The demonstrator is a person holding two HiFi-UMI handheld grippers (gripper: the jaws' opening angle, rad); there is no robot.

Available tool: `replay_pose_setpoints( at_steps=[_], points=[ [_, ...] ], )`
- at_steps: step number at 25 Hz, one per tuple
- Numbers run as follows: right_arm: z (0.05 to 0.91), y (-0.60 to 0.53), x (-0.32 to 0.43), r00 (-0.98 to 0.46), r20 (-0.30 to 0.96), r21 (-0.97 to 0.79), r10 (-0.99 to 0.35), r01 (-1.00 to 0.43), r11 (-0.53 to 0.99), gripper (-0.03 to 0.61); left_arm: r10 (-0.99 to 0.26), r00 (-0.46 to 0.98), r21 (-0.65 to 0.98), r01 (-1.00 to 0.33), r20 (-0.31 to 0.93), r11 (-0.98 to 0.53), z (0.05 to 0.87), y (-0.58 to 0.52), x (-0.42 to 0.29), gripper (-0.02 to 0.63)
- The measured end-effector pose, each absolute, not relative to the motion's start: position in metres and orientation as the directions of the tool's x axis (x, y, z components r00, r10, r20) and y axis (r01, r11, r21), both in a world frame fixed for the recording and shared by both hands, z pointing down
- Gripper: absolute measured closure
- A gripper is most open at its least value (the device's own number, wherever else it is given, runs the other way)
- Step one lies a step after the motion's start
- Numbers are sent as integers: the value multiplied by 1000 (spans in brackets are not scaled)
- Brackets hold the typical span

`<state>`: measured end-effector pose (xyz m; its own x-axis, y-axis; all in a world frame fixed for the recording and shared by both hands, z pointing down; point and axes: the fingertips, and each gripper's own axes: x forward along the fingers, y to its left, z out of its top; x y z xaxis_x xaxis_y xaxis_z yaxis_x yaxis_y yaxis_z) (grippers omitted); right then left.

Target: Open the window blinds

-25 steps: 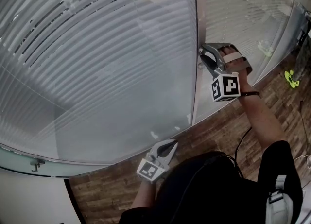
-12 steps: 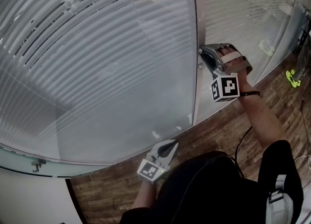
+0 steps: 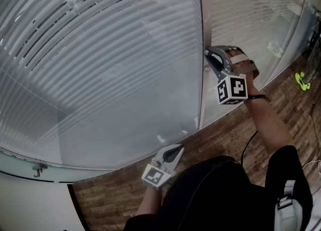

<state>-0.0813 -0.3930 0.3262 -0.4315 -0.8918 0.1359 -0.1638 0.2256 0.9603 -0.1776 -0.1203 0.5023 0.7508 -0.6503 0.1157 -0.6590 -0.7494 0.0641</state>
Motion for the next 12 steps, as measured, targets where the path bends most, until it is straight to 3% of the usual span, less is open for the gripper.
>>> replay_pose_setpoints(
  at_steps=[12],
  points=[
    [324, -393, -79, -470, 166, 853, -867, -372, 365, 449, -647, 753, 64, -656, 122, -752, 504, -120, -178, 609]
  ],
)
